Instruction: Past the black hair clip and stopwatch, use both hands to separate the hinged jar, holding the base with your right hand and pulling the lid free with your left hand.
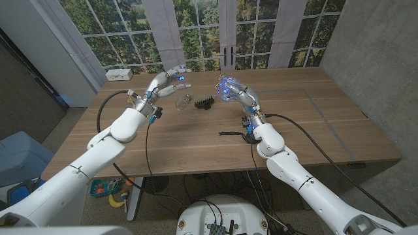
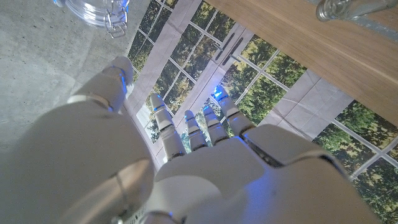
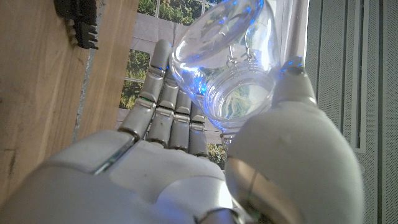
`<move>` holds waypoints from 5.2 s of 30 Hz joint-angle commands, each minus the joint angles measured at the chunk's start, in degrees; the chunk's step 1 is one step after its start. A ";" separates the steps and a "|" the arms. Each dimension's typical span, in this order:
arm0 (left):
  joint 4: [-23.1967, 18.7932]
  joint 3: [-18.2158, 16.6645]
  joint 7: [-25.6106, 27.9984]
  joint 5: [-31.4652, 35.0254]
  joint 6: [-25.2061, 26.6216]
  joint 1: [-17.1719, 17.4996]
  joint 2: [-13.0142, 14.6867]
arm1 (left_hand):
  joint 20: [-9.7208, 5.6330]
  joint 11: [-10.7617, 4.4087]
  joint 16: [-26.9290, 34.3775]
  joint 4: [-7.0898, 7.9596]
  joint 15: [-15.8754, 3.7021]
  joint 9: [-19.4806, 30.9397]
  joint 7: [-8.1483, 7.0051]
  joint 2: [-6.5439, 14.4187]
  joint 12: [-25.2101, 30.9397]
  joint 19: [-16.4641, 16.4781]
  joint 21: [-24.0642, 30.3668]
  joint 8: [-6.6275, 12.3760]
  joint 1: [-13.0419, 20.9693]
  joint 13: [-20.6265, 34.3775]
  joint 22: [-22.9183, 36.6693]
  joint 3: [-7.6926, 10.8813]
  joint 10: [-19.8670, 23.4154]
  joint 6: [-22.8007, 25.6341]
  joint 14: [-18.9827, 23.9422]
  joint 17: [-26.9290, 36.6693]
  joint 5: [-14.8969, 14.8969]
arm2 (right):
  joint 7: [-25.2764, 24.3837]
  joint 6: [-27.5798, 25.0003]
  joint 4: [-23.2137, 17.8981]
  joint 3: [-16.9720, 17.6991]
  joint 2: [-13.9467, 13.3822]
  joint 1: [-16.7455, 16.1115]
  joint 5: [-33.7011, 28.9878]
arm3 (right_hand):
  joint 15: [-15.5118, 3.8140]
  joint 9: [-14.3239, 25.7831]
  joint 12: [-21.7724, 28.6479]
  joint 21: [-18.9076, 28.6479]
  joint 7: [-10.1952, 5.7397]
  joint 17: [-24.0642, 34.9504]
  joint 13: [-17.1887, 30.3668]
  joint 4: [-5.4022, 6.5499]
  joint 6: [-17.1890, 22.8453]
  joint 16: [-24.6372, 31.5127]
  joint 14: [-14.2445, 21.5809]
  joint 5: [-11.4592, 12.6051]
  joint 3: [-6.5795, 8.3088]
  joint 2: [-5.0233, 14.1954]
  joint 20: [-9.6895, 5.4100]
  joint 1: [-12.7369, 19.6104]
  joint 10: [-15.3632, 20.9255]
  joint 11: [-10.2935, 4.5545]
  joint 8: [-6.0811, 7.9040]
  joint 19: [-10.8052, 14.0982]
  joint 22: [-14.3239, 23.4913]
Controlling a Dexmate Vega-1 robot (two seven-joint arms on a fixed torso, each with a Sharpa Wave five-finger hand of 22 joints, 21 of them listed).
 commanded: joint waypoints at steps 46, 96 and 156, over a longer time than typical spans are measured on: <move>10.04 6.13 -0.44 2.01 -8.65 -6.57 -9.31 | -1.39 -1.85 0.07 0.01 -5.35 0.96 1.76 0.59 0.39 3.60 -2.58 3.30 8.98 0.31 0.17 -5.48 3.98 11.26 2.02 0.03 -1.61 | 3.32 -8.55 -5.55 -2.19 1.35 1.58 10.91 | -17.95 2.56 -0.36 4.13 -6.92 28.87 7.85 1.16 9.00 2.12 21.74 -0.53 6.95 15.33 -5.22 16.27 11.85 -10.38 -0.91 -0.74 -1.45; 7.85 5.79 -2.30 4.20 -7.29 -6.82 -5.48 | 0.74 -0.31 -0.22 0.93 -3.45 0.94 0.23 4.36 -0.71 5.25 -7.87 -3.90 12.61 0.43 0.46 -14.08 -0.52 -2.26 0.73 0.12 -1.14 | 4.42 -3.85 -1.25 -0.58 4.04 3.63 11.25 | -17.93 3.29 -0.66 7.50 -7.05 29.14 8.45 1.22 9.38 1.84 21.78 -0.55 7.35 15.09 -5.38 16.16 11.88 -10.26 -1.96 -2.25 -3.47; 13.16 6.61 -2.67 3.06 -15.03 -9.36 -10.94 | -0.08 -2.48 0.06 1.09 -6.12 1.56 1.17 3.39 -0.20 7.99 -9.66 0.96 12.76 0.48 0.74 -18.74 5.06 14.30 4.89 0.24 -1.62 | 12.81 7.25 6.44 -2.51 8.16 6.38 8.77 | -17.93 4.32 -1.37 12.12 -7.16 29.19 8.79 1.18 9.97 1.52 21.48 -0.52 7.80 14.86 -5.58 16.06 12.12 -10.20 -3.32 -4.40 -6.80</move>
